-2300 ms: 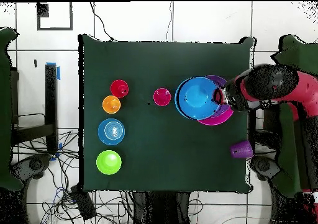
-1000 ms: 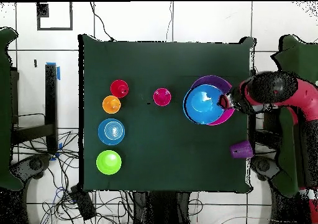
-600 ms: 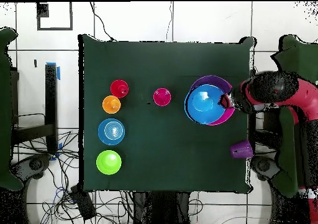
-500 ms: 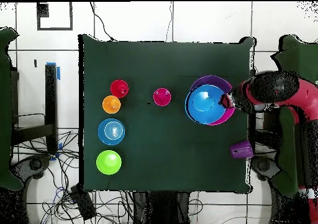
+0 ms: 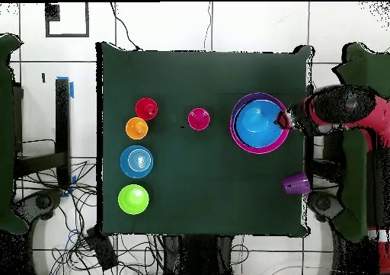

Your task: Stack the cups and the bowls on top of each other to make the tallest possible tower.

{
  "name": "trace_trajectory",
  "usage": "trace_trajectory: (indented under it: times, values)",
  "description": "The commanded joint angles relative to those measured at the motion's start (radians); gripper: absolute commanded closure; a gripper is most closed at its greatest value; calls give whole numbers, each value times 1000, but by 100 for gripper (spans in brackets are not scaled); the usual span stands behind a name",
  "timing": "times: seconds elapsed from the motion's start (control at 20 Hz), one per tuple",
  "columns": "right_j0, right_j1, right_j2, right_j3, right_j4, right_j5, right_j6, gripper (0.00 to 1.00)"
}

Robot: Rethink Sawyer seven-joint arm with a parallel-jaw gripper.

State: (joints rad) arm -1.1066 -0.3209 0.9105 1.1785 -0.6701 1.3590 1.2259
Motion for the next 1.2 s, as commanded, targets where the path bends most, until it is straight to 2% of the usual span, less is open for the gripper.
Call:
trace_trajectory:
  times: [0.05,0.45,1.2]
  values:
    - [27,11,-67,-91,-63,131,-400,100]
    - [33,29,-61,-141,-76,149,-430,100]
    - [58,31,-73,-157,-60,168,-399,100]
